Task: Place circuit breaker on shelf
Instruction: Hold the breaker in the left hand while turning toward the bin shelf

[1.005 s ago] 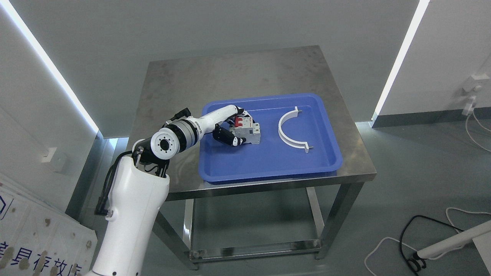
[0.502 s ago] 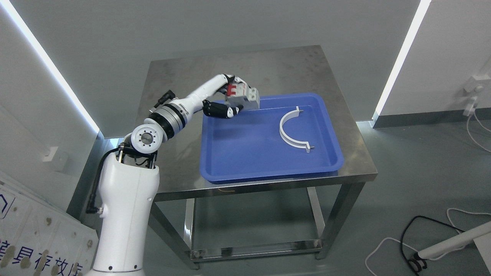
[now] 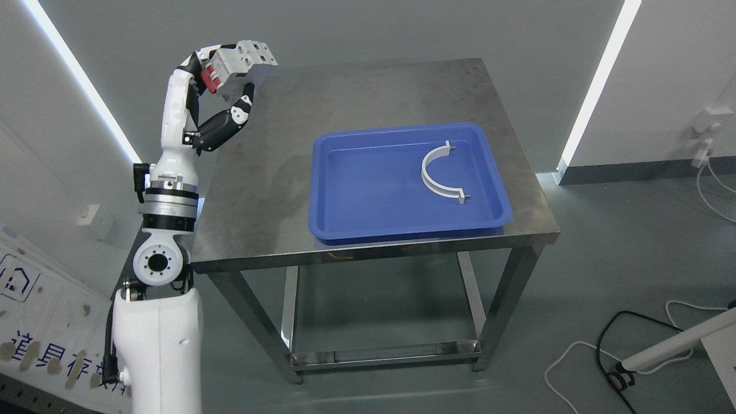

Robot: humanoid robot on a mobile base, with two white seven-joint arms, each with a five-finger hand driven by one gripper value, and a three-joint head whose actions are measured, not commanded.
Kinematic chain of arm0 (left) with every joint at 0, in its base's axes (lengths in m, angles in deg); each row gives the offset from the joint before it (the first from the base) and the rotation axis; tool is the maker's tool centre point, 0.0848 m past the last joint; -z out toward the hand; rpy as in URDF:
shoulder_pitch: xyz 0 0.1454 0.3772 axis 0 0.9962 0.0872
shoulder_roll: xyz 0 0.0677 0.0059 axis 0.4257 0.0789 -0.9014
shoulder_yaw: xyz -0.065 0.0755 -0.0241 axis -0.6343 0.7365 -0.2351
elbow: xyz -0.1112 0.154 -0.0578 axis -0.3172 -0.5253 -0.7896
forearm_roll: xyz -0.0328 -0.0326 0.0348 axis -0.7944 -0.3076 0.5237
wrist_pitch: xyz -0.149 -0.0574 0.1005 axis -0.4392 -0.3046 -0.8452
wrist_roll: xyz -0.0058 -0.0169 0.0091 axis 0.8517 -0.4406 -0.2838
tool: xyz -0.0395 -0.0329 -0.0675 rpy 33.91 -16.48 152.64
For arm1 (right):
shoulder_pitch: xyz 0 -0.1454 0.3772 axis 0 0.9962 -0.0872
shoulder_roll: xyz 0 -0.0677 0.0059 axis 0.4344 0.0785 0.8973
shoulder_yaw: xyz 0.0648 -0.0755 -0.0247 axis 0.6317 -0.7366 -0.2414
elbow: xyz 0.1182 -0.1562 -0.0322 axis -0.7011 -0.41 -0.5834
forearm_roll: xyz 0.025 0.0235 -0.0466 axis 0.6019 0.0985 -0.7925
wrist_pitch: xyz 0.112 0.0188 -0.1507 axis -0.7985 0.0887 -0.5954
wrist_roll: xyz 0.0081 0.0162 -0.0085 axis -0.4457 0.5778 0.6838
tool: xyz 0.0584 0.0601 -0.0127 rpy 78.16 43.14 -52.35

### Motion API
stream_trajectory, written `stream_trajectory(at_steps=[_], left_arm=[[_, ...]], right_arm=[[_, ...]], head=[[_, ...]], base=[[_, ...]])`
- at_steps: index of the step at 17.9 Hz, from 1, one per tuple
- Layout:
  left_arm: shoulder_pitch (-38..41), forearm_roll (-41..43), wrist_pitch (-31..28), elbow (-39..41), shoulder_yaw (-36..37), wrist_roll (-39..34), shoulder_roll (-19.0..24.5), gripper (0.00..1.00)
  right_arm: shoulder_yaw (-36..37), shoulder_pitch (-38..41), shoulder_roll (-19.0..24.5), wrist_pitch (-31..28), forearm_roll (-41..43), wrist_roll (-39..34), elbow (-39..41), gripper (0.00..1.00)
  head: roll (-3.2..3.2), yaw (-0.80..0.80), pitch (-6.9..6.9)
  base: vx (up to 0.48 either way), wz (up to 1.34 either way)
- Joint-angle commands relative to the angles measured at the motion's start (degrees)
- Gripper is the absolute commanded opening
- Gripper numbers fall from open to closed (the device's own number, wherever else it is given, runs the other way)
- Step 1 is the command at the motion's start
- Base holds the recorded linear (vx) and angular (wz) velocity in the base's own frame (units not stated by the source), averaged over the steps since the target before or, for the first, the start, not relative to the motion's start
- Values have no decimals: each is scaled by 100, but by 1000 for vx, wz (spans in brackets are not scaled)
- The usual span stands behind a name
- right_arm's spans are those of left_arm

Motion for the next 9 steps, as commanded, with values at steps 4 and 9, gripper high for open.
stream_trajectory(at_steps=[4, 9], left_arm=[[2350, -705, 1394, 1261, -82, -53, 15, 12], [2634, -1196, 1387, 1296, -62, -61, 15, 12]], right_arm=[[0, 98, -100, 187, -2, -5, -2, 100], [0, 98, -100, 187, -2, -5, -2, 100]], head=[[0, 0, 0], [0, 0, 0]], base=[[-247, 21], [-319, 16]])
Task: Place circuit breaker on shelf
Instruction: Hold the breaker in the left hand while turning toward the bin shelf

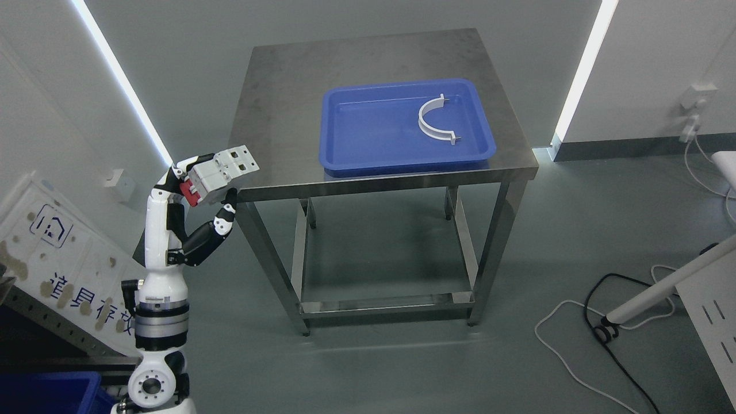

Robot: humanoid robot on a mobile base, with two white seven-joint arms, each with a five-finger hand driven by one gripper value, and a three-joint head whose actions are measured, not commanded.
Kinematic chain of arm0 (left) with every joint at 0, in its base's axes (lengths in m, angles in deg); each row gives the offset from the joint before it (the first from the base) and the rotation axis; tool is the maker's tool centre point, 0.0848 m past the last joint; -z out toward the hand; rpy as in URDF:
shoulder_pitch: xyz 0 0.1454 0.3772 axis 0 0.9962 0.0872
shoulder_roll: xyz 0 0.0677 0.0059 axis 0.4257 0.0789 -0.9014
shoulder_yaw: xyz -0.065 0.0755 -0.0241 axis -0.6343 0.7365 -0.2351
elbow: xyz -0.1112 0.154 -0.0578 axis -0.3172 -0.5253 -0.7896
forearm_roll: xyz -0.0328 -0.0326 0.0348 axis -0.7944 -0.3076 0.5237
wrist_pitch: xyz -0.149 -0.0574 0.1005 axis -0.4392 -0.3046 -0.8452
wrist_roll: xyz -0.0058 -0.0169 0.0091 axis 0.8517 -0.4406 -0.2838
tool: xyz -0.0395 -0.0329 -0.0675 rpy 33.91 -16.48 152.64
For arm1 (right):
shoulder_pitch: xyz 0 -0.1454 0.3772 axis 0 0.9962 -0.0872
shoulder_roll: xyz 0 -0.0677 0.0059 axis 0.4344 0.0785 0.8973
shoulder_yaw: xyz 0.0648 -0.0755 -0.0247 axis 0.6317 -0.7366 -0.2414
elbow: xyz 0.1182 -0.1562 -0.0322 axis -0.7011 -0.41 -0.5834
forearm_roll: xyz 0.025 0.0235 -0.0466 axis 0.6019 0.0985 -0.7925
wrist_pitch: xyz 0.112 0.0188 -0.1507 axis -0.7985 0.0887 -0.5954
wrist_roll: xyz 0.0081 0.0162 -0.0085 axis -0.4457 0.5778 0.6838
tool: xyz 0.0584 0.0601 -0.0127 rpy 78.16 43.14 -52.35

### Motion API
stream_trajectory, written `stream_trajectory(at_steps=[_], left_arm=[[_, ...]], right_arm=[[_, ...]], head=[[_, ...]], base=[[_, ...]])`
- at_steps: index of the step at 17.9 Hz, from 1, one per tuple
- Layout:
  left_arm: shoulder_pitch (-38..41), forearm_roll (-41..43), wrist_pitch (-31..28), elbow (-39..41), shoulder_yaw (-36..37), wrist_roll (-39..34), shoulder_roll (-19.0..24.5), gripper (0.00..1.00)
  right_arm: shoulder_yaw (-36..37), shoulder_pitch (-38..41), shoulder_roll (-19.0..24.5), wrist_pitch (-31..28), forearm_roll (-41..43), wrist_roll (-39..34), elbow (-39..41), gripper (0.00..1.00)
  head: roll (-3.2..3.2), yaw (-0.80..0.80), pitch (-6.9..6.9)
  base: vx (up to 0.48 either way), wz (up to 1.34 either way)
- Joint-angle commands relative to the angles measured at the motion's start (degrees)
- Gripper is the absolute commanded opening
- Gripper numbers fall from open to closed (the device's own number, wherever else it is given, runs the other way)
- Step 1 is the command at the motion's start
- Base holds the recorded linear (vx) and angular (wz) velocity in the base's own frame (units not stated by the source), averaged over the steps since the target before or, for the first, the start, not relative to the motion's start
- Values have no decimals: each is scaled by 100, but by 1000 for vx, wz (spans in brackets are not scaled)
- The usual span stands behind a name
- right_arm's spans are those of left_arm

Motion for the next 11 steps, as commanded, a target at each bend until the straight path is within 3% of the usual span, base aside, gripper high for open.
stream_trajectory(at_steps=[1, 6, 11], left_arm=[[634, -536, -74, 545, -30, -9, 65, 12], [818, -589, -110, 554, -75, -9, 65, 12], [889, -800, -567, 562, -259, -9, 65, 12]], right_arm=[[0, 97, -100, 187, -2, -2, -2, 100], [0, 97, -100, 187, -2, -2, -2, 100], [0, 97, -100, 187, -2, -2, -2, 100]], head=[[0, 0, 0], [0, 0, 0], [0, 0, 0]], base=[[-317, 37], [-370, 22], [-413, 80]])
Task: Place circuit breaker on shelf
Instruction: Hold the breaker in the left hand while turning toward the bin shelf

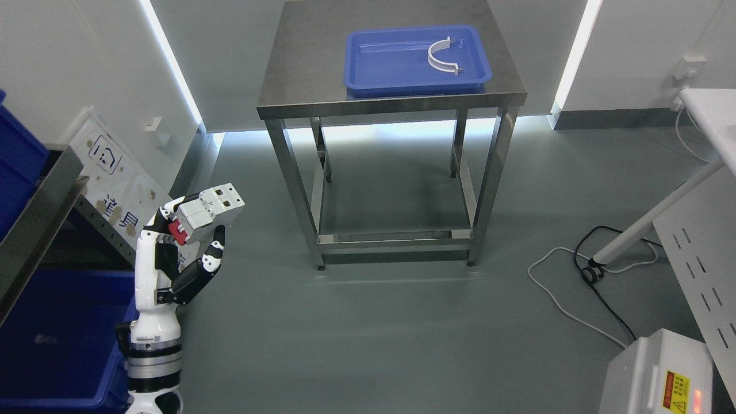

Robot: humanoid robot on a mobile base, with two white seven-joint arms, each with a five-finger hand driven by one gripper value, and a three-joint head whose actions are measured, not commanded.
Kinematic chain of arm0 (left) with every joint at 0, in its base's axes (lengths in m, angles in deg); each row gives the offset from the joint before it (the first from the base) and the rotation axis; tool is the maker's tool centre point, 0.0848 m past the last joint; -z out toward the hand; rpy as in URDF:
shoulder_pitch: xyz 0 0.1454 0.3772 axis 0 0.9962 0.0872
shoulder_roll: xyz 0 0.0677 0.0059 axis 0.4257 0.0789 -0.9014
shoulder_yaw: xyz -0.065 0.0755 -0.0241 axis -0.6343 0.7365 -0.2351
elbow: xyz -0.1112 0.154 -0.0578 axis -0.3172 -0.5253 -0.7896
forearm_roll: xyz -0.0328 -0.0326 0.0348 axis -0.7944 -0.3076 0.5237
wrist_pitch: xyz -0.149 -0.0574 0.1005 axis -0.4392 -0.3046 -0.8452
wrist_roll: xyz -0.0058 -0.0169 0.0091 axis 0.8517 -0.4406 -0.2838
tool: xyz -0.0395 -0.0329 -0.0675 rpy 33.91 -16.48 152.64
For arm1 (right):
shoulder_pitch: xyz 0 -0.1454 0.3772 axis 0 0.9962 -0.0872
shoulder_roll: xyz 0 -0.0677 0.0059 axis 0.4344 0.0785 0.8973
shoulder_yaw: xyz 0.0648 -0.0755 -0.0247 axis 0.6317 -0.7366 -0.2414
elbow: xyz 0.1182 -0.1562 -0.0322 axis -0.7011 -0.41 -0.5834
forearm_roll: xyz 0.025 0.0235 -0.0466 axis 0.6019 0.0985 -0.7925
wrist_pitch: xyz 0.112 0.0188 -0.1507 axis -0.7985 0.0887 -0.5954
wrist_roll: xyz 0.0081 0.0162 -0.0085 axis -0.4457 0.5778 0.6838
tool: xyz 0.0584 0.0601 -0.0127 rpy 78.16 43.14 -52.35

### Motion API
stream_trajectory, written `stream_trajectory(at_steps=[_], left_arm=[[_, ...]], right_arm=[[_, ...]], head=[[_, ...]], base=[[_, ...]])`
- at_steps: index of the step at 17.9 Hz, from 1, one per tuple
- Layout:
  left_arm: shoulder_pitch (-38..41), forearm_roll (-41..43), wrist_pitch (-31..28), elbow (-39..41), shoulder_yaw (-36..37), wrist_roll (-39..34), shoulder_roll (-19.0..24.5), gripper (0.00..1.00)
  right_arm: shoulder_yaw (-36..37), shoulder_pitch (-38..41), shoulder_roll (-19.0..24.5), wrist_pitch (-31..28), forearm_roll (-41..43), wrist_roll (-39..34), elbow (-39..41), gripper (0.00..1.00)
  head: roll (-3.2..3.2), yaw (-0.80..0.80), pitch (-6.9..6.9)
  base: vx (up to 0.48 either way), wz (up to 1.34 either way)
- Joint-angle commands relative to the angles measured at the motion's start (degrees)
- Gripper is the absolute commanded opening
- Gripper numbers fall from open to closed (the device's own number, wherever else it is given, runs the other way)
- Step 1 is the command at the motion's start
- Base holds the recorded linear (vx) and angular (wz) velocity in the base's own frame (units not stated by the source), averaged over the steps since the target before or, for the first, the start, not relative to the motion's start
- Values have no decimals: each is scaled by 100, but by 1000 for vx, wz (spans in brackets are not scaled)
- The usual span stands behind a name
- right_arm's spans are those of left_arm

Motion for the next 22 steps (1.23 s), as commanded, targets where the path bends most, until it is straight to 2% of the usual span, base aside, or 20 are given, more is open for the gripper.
stream_trajectory(at_steps=[1, 8, 11, 14, 22], left_arm=[[171, -250, -177, 190, -179, 2, 89, 12], [399, -241, -177, 304, -3, 194, 89, 12], [513, -241, -133, 339, -204, 362, 225, 13], [619, -241, -20, 348, -144, 476, 89, 13], [882, -241, 297, 348, -249, 485, 217, 14]], right_arm=[[0, 95, -100, 188, -2, -2, -1, 100], [0, 95, -100, 188, -2, -2, -1, 100], [0, 95, -100, 188, -2, -2, -1, 100], [0, 95, -100, 188, -2, -2, 7, 100], [0, 95, -100, 188, -2, -2, -1, 100]], head=[[0, 0, 0], [0, 0, 0], [0, 0, 0], [0, 0, 0], [0, 0, 0]], base=[[-382, 112], [-377, 117], [-353, 112], [-330, 300], [-293, 961]])
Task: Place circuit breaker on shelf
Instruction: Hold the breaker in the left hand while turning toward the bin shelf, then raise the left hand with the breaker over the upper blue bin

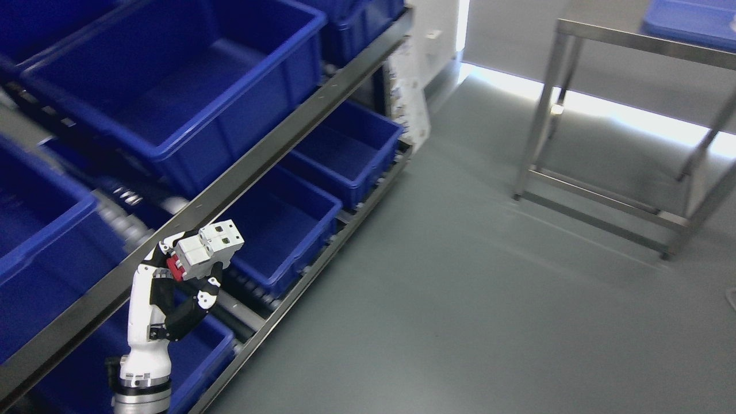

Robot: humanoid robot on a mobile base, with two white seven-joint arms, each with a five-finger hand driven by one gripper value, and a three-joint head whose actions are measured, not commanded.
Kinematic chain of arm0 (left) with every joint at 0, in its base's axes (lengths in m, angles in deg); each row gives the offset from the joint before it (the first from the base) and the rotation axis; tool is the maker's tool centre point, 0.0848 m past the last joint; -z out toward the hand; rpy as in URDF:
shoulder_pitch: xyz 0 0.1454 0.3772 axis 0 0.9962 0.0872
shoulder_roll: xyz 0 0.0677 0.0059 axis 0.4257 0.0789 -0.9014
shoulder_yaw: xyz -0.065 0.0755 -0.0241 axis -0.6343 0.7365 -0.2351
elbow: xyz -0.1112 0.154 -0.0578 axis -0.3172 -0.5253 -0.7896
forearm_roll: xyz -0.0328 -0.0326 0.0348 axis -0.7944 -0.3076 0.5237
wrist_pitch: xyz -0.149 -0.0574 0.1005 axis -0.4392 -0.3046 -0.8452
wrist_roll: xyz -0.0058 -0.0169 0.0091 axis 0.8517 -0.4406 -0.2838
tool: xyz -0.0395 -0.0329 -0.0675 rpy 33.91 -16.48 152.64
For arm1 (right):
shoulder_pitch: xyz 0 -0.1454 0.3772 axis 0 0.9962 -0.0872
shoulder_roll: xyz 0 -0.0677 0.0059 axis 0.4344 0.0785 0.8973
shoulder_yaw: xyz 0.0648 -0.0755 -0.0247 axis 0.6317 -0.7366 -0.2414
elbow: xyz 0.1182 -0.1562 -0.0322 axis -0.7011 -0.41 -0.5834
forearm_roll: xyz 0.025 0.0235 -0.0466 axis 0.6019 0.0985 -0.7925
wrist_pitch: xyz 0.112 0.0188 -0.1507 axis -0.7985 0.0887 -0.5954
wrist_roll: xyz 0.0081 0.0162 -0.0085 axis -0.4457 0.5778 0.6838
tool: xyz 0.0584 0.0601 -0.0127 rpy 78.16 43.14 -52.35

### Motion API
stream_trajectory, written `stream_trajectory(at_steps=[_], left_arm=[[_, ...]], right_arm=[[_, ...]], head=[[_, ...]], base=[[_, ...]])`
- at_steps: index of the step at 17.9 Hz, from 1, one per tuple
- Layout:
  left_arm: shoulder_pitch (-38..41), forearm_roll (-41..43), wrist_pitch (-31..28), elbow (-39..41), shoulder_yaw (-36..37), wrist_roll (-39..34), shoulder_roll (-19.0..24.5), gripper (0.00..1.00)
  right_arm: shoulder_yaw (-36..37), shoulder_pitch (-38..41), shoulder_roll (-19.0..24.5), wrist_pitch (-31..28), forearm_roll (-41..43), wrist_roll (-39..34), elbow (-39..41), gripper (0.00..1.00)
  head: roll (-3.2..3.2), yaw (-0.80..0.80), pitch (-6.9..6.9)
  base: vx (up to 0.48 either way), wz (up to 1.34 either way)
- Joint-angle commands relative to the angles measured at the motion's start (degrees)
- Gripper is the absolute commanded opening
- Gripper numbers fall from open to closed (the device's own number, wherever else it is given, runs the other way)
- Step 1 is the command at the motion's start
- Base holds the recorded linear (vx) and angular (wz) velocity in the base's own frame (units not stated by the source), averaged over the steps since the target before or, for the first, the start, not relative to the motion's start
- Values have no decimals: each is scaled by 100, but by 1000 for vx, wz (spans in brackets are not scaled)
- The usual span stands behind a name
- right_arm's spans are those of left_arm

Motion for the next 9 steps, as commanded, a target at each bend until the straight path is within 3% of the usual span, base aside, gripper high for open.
stream_trajectory(at_steps=[1, 5, 7, 9], left_arm=[[185, -2, 91, 49, -130, 0, 149, 14], [-130, -2, 91, 49, -105, 0, 149, 14], [-673, -2, 21, 49, 18, 0, 140, 14], [-1595, 41, -521, 49, 325, -8, 106, 14]], right_arm=[[0, 96, -100, 184, -1, -4, -1, 100], [0, 96, -100, 184, -1, -4, -1, 100], [0, 96, -100, 184, -1, 5, -1, 100], [0, 96, -100, 184, -1, -4, -1, 100]], head=[[0, 0, 0], [0, 0, 0], [0, 0, 0], [0, 0, -1]], base=[[-267, 1127], [-180, 1097], [-145, 1014], [-4, 373]])
